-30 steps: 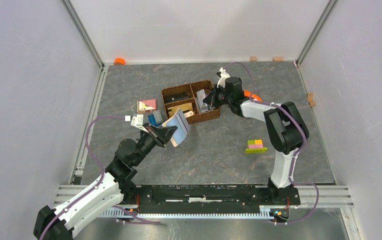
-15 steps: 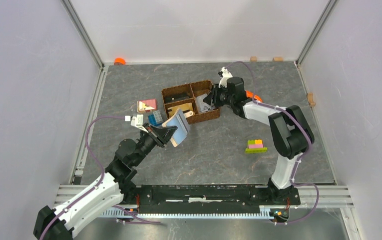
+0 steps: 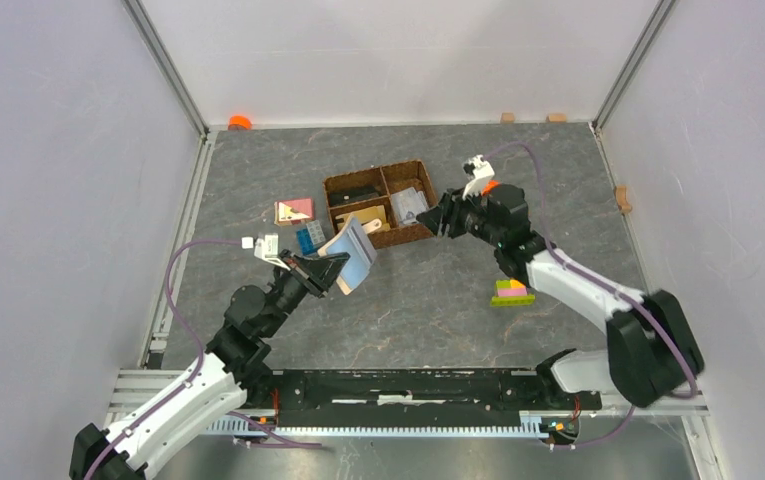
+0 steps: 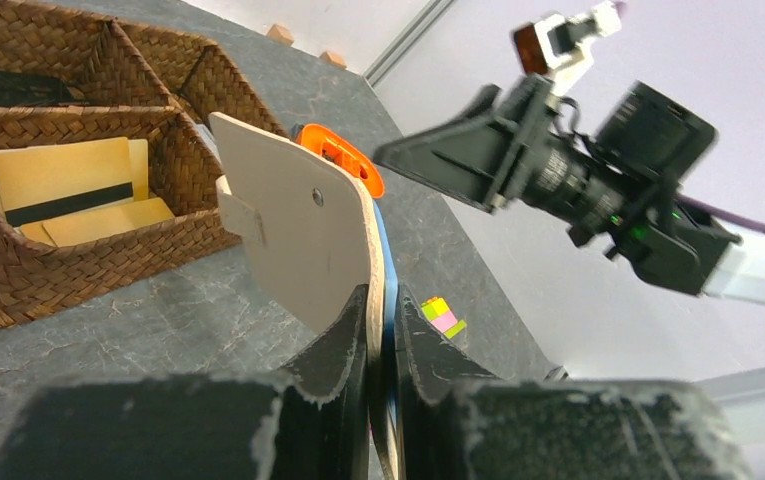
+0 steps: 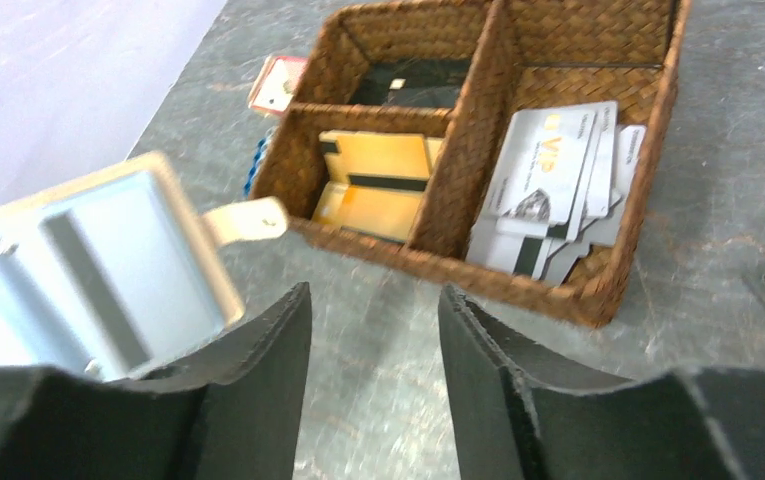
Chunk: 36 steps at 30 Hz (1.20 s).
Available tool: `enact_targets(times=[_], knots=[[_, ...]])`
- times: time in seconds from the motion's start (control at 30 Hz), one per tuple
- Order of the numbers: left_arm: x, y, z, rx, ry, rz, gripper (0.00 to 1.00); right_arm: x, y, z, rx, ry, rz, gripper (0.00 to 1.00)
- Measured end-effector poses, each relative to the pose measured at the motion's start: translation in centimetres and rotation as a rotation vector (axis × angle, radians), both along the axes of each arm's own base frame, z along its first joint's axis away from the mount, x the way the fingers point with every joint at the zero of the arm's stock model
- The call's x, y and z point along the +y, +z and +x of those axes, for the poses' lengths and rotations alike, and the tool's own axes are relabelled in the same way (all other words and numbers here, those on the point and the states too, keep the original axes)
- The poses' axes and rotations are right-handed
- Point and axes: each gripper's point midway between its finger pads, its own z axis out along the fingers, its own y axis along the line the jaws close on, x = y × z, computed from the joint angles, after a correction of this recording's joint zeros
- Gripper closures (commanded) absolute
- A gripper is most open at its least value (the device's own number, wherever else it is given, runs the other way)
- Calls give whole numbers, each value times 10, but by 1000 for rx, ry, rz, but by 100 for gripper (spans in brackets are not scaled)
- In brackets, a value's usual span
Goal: Take the credit cards out of the card holder
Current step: Place the credit card in the storage box, then remove the credit card from the card holder.
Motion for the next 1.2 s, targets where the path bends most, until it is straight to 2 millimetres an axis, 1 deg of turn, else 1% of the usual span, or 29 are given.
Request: enact_targets(times=[0.07, 0.13, 0.17, 0.2, 0.27, 0.33, 0.4, 0.47, 0.5, 0.67, 0.73, 0.97, 1.13, 1.2], knots=[[-1, -1, 0, 4, -2, 3, 98, -4, 7, -23, -30, 15, 11, 33], [-3, -5, 2, 14, -5, 12, 98, -9, 10, -43, -60, 27, 16, 18], [-4, -6, 2, 16, -9, 14, 98, -12, 9, -52, -70, 27, 16, 6], [-5, -7, 2, 17, -13, 15, 98, -16, 8, -60, -84, 26, 16, 2], [-9, -8, 1, 11, -37, 15, 98, -26, 3, -74, -114, 9, 18, 2], [-14, -7, -1, 0, -67, 10, 98, -35, -6, -82, -132, -14, 23, 2], [-20, -5, -5, -18, -103, 2, 98, -43, -21, -91, -125, -31, 22, 2], [-24, -3, -8, -35, -136, -4, 98, -44, -30, -95, -110, -28, 15, 2], [-27, 0, -10, -49, -156, -11, 98, -43, -30, -95, -108, -24, 19, 2], [-35, 13, -19, -112, -224, -38, 98, -31, -9, -98, -157, 31, 102, 2], [-38, 18, -22, -136, -247, -48, 98, -26, -3, -101, -166, 58, 136, 2], [-41, 37, -37, -224, -318, -111, 98, -11, 10, -120, -159, 160, 288, 2], [-46, 48, -47, -260, -380, -157, 98, -8, 24, -134, -158, 207, 401, 2], [-49, 49, -50, -259, -410, -170, 98, -7, 30, -137, -161, 221, 433, 2]])
